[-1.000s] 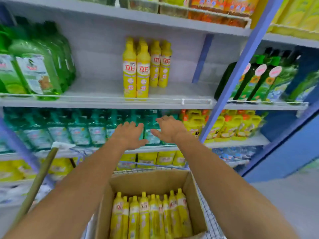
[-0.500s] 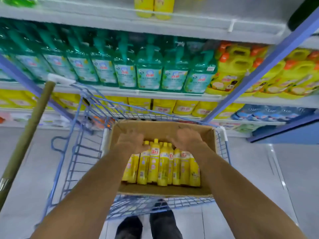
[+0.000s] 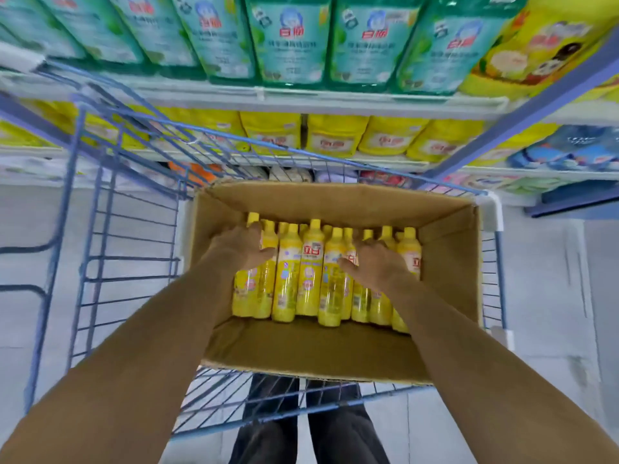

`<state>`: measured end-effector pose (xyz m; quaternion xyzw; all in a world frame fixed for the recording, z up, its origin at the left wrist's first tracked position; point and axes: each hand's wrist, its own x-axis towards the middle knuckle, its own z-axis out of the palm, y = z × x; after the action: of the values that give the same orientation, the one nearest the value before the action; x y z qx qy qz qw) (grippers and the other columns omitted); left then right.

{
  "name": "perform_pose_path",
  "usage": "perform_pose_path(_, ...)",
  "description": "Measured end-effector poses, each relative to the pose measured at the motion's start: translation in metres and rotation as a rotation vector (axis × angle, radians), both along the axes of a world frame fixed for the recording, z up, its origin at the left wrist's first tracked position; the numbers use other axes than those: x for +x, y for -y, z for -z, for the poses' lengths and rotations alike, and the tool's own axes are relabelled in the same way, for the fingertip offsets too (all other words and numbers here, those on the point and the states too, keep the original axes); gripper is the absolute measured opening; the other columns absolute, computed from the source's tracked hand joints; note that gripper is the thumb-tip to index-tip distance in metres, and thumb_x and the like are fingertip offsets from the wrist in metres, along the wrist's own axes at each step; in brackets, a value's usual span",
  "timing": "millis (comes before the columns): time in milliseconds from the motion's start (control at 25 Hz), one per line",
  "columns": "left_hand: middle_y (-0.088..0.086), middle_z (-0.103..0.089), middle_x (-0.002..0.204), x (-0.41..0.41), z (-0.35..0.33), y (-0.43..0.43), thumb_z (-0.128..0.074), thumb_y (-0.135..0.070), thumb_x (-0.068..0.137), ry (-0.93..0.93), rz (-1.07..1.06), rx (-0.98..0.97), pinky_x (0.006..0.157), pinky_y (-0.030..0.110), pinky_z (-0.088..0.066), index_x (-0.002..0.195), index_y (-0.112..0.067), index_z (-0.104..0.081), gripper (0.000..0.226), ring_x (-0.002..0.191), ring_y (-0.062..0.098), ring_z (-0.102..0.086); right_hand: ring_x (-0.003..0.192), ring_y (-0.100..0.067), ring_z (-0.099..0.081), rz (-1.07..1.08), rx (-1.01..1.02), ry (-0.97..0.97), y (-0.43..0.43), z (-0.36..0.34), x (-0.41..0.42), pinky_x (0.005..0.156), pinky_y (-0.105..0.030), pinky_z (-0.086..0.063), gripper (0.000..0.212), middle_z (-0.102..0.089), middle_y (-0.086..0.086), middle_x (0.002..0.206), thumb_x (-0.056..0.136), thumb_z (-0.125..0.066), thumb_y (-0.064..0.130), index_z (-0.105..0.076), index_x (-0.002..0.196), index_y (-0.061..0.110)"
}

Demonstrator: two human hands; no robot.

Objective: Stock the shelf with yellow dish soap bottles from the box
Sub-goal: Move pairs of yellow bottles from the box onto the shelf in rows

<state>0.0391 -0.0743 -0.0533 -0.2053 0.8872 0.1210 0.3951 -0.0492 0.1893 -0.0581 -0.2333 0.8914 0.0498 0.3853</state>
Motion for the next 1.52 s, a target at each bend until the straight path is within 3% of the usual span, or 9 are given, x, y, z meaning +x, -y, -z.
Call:
perform_pose_path(120, 0.021, -0.054, 0.137, -0.022, 0.031, 0.011, -0.054, -0.063, 0.091, -0.056, -0.066, 0.018, 0.103, 0.045, -0.046, 0.128, -0.006, -0.052, 0.068, 0.128, 0.039, -0.05, 0.127, -0.035, -0.052, 0.022, -0.013, 0.0, 0.01, 0.029, -0.007, 0.098, -0.051, -0.05, 0.068, -0.048, -0.012, 0.142, 0.099, -0.04, 0.062, -0.045, 0.142, 0.01)
perform_pose_path(320, 0.022, -0.053, 0.138, -0.036, 0.075, 0.016, -0.062, -0.057, 0.09, -0.066, -0.274, 0.097, 0.1, 0.039, -0.044, 0.13, 0.0, -0.052, 0.07, 0.128, 0.038, -0.051, 0.13, -0.036, -0.05, 0.061, -0.012, -0.002, 0.023, 0.067, -0.014, 0.099, -0.048, -0.049, 0.067, -0.039, -0.013, 0.151, 0.099, -0.04, 0.063, -0.048, 0.138, 0.01)
perform_pose_path(600, 0.02, -0.057, 0.131, -0.035, 0.095, 0.014, -0.074, -0.029, 0.085, -0.158, -0.411, 0.089, 0.101, 0.038, -0.045, 0.123, -0.002, -0.057, 0.049, 0.126, 0.036, -0.053, 0.12, -0.036, -0.059, 0.269, -0.062, 0.035, 0.03, 0.109, -0.003, 0.088, -0.043, -0.052, 0.054, -0.061, -0.018, 0.127, 0.097, -0.055, 0.053, -0.058, 0.123, 0.007)
perform_pose_path(760, 0.01, -0.071, 0.106, -0.023, 0.112, 0.017, -0.085, -0.035, 0.074, -0.175, -0.581, 0.26, 0.087, 0.033, -0.054, 0.09, -0.013, -0.068, 0.032, 0.102, 0.026, -0.066, 0.123, -0.037, -0.057, 0.435, -0.145, -0.002, 0.03, 0.124, 0.005, 0.093, -0.041, -0.051, 0.06, -0.055, -0.018, 0.135, 0.088, -0.072, 0.044, -0.053, 0.132, 0.007)
perform_pose_path(1000, -0.001, -0.065, 0.08, -0.021, 0.122, 0.008, -0.084, -0.039, 0.077, -0.107, -0.64, 0.382, 0.066, 0.025, -0.042, 0.063, -0.019, -0.054, 0.038, 0.073, 0.015, -0.061, 0.12, -0.034, -0.059, 0.602, -0.184, 0.019, 0.025, 0.141, 0.009, 0.091, -0.037, -0.05, 0.067, -0.057, -0.016, 0.132, 0.079, -0.079, 0.048, -0.056, 0.13, 0.011)
perform_pose_path(1120, 0.001, -0.071, 0.08, -0.017, 0.123, 0.005, -0.082, -0.036, 0.078, -0.164, -0.693, 0.458, 0.066, 0.028, -0.053, 0.069, -0.012, -0.062, 0.032, 0.076, 0.02, -0.069, 0.111, -0.028, -0.064, 0.713, -0.227, 0.087, 0.022, 0.137, 0.006, 0.078, -0.027, -0.043, 0.055, -0.069, -0.008, 0.116, 0.075, -0.082, 0.045, -0.065, 0.116, 0.013)
perform_pose_path(1240, 0.009, -0.076, 0.09, -0.007, 0.124, 0.001, -0.079, -0.041, 0.078, -0.237, -0.776, 0.489, 0.079, 0.045, -0.062, 0.09, -0.007, -0.07, 0.038, 0.084, 0.027, -0.074, 0.115, -0.024, -0.063, 0.779, -0.285, 0.149, 0.019, 0.13, 0.006, 0.078, -0.023, -0.04, 0.065, -0.068, -0.005, 0.12, 0.075, -0.087, 0.037, -0.058, 0.127, 0.011)
perform_pose_path(1320, 0.013, -0.075, 0.092, -0.002, 0.118, -0.002, -0.076, -0.047, 0.076, -0.284, -0.775, 0.504, 0.08, 0.049, -0.061, 0.09, -0.005, -0.068, 0.046, 0.086, 0.031, -0.073, 0.111, -0.02, -0.062, 0.778, -0.333, 0.149, 0.016, 0.122, 0.01, 0.08, -0.022, -0.041, 0.07, -0.065, -0.002, 0.116, 0.074, -0.088, 0.035, -0.057, 0.131, 0.01)
perform_pose_path(1520, 0.005, -0.073, 0.082, 0.004, 0.078, -0.01, -0.07, -0.055, 0.078, -0.391, -0.698, 0.604, 0.08, 0.05, -0.06, 0.084, -0.021, -0.069, 0.034, 0.083, 0.027, -0.072, 0.087, -0.018, -0.064, 0.544, -0.39, 0.118, 0.012, 0.079, 0.01, 0.068, -0.024, -0.042, 0.044, -0.068, 0.002, 0.089, 0.067, -0.09, 0.045, -0.068, 0.093, 0.017)
